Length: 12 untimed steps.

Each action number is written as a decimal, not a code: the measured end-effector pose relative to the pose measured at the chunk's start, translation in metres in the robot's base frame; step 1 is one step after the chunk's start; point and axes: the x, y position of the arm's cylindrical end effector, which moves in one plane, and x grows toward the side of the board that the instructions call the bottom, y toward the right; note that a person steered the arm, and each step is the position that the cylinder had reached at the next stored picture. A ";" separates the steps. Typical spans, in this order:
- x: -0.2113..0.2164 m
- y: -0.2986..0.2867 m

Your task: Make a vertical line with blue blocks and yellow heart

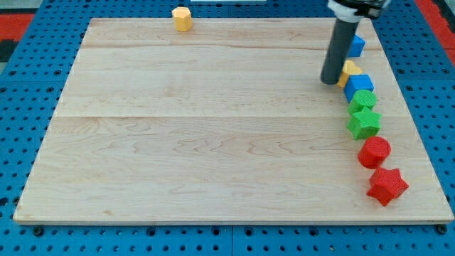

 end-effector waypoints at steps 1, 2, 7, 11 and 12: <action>-0.011 0.018; -0.018 0.031; -0.113 -0.033; -0.097 0.060; -0.083 0.060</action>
